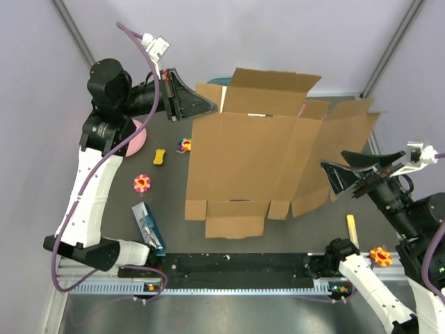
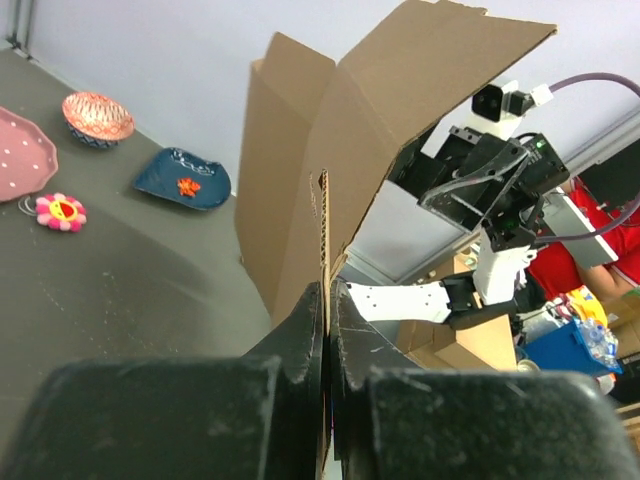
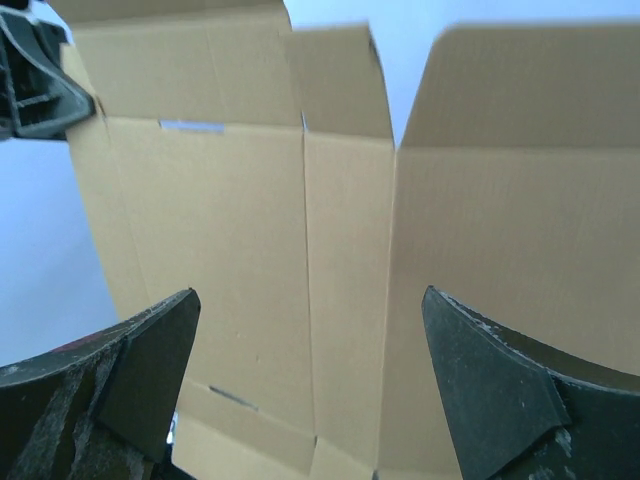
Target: Fold the paper box
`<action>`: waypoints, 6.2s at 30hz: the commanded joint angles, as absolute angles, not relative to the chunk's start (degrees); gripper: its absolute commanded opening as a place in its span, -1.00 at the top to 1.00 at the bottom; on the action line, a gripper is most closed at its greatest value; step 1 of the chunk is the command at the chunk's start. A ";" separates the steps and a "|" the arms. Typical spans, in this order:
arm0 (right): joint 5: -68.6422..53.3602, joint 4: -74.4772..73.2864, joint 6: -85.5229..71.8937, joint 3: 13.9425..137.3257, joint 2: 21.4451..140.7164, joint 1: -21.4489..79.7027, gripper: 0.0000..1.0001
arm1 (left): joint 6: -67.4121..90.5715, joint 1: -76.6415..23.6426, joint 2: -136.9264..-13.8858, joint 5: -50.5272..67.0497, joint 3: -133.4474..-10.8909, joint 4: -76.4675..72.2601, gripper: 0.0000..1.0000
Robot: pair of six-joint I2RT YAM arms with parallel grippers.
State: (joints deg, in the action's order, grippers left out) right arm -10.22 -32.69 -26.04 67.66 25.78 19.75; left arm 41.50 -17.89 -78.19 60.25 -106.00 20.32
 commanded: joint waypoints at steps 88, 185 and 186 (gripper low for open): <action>-8.16 -31.38 -26.45 73.81 30.49 19.95 -0.88 | 39.22 -42.89 -41.26 -26.54 -51.46 11.94 1.00; -7.91 -25.57 -28.21 57.30 35.95 19.95 -0.85 | 51.68 -22.68 -102.65 23.38 -38.05 -46.58 -0.43; -7.91 -25.66 -28.21 57.39 35.95 20.04 -0.85 | 51.77 -22.68 -103.09 24.60 -38.40 -47.54 -0.32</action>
